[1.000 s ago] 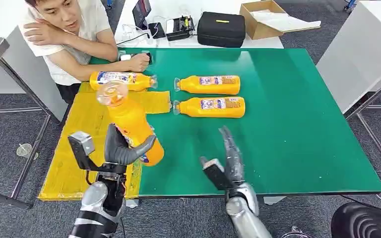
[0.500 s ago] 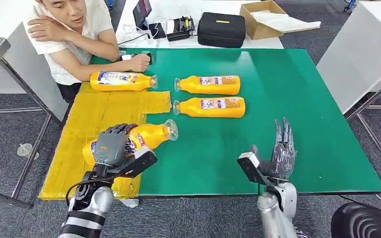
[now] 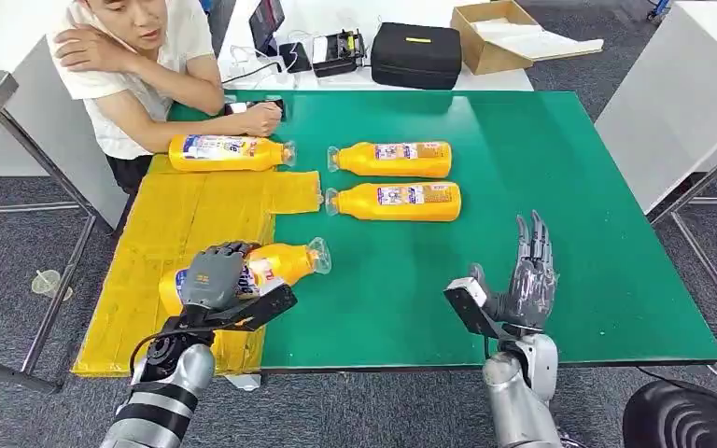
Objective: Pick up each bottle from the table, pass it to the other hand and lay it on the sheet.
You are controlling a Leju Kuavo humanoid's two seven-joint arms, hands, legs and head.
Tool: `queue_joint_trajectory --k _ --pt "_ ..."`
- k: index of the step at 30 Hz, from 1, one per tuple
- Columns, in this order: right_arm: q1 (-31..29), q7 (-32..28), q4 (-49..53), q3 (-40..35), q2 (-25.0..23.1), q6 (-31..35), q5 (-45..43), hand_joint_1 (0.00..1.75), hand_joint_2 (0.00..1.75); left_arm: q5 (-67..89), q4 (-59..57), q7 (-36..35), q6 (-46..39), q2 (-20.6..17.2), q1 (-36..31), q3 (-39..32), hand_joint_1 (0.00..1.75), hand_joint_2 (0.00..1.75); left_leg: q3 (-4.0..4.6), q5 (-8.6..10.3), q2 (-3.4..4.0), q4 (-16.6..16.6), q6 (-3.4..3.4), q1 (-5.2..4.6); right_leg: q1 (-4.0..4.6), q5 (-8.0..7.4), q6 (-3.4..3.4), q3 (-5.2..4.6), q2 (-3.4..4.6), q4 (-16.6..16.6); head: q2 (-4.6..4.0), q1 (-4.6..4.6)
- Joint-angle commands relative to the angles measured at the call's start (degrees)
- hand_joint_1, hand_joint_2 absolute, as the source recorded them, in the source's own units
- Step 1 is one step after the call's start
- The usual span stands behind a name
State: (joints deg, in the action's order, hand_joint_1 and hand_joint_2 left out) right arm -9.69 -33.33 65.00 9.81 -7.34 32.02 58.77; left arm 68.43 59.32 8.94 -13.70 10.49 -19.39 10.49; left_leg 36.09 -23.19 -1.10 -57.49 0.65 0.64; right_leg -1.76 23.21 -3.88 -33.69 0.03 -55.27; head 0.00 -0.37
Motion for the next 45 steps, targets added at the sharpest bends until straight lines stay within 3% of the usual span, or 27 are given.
queue_joint_trajectory --k 1,39,40,41,43,45 --pt "-2.0 0.2 -3.3 -0.6 0.9 0.4 -0.1 0.0 0.0 0.0 -4.8 0.1 -0.1 -1.2 -3.1 0.5 1.75 1.75 -0.13 -0.05 0.1 0.0 0.0 0.04 0.07 0.02 0.15 0.13 0.04 0.0 0.0 0.0" --pt "-2.0 0.2 -3.3 -0.6 0.9 0.4 -0.1 0.0 0.0 0.0 -4.8 0.1 -0.1 -1.2 -3.1 0.5 1.75 1.75 -0.15 -0.07 0.1 0.0 0.0 0.02 0.05 0.04 0.17 0.16 0.03 0.0 0.0 -0.02" --pt "-5.4 -3.5 -9.3 -7.4 5.0 -6.8 2.7 0.0 0.0 0.2 -12.0 -7.1 7.1 -3.9 -10.2 2.6 0.0 1.75 -0.27 -0.13 0.17 0.0 -0.01 0.04 0.09 0.09 0.25 0.26 0.06 0.0 0.0 0.0" --pt "-13.4 -4.8 -21.1 -8.6 5.6 -7.8 1.1 0.0 0.0 -2.7 -31.7 -4.4 26.0 -6.7 -17.3 3.7 0.0 1.75 -0.19 -0.09 0.13 0.0 -0.01 0.04 0.08 0.06 0.2 0.2 0.05 0.0 0.0 0.0" --pt "-21.0 -6.7 -33.9 -10.0 5.8 -3.0 -0.9 0.0 0.0 -3.3 -42.6 0.5 20.8 -8.3 -21.9 3.9 0.0 1.75 -0.14 -0.06 0.16 -0.1 -0.02 0.07 0.12 0.01 0.24 0.15 0.07 0.0 0.0 -0.02" --pt "-21.3 -6.7 -34.9 -11.5 6.0 -2.1 -2.4 0.0 0.0 -3.3 -43.7 0.9 19.9 -8.0 -22.3 3.9 0.0 1.75 -0.19 0.03 0.44 0.1 -0.01 0.0 0.03 -0.16 0.14 0.15 0.39 0.1 0.0 0.02"
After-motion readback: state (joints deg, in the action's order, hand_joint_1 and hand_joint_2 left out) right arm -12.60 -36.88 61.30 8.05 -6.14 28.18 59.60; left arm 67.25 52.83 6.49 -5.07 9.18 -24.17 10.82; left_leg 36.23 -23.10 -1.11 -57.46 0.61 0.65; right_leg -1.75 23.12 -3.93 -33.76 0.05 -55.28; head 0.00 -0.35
